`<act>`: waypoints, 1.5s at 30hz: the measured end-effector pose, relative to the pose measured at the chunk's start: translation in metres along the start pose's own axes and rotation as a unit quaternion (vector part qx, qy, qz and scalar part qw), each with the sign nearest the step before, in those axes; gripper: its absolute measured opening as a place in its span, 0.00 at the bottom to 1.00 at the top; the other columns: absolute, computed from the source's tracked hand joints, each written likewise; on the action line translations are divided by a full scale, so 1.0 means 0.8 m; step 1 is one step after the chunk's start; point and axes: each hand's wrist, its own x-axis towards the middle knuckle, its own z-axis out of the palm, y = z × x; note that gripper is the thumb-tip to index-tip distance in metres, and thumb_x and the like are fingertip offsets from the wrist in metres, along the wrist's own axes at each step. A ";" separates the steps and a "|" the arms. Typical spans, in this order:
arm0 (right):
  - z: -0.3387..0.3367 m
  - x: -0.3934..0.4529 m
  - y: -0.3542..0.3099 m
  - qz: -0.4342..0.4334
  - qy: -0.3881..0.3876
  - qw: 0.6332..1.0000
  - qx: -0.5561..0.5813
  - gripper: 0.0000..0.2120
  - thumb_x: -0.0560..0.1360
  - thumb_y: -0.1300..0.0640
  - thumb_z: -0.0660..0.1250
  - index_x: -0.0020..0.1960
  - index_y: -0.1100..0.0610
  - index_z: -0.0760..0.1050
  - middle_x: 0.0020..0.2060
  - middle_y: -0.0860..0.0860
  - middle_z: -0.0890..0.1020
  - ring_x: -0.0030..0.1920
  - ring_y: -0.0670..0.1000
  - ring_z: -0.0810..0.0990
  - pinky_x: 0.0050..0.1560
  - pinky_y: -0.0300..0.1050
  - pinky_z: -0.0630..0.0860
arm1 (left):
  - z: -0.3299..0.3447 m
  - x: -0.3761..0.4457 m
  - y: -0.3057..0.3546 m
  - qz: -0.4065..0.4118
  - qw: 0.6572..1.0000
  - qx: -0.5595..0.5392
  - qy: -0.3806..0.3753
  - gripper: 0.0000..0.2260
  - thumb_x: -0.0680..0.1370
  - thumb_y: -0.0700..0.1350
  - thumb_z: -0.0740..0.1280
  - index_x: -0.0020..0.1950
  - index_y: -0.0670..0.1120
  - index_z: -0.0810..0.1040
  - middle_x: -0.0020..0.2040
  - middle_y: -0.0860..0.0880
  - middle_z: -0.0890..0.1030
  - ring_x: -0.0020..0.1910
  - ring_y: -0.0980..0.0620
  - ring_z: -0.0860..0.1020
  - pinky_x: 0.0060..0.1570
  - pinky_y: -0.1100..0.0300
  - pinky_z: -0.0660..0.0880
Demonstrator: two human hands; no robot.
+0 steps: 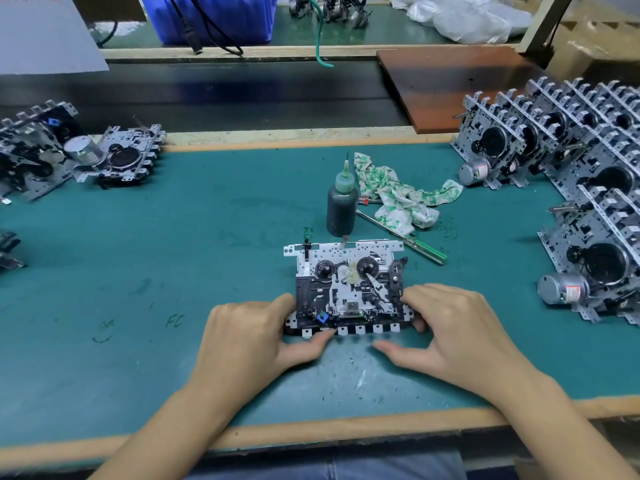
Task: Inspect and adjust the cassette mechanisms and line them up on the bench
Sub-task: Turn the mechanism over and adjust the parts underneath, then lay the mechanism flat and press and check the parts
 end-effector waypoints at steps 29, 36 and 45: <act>0.007 -0.002 -0.007 0.054 0.052 0.997 -0.019 0.28 0.65 0.32 0.63 0.26 0.57 0.64 0.20 0.48 0.67 0.22 0.50 0.66 0.22 0.41 0.63 | -0.003 -0.002 0.003 0.055 0.998 -0.023 -0.033 0.27 0.62 0.72 0.64 0.31 0.50 0.60 0.18 0.52 0.66 0.17 0.49 0.67 0.17 0.62 0.65; 0.002 -0.003 0.002 -0.020 0.023 0.999 -0.021 0.22 0.68 0.39 0.63 0.28 0.56 0.65 0.23 0.48 0.67 0.24 0.51 0.66 0.28 0.38 0.58 | 0.001 -0.005 0.014 -0.026 0.999 0.032 -0.005 0.28 0.62 0.72 0.63 0.25 0.46 0.65 0.18 0.50 0.65 0.16 0.48 0.67 0.18 0.62 0.60; 0.006 -0.005 -0.004 0.013 0.028 0.999 0.022 0.25 0.66 0.36 0.64 0.26 0.56 0.65 0.21 0.47 0.68 0.23 0.49 0.66 0.25 0.38 0.64 | -0.002 0.002 0.002 0.002 0.999 0.011 -0.032 0.28 0.63 0.72 0.61 0.27 0.46 0.65 0.17 0.51 0.66 0.17 0.48 0.68 0.18 0.62 0.64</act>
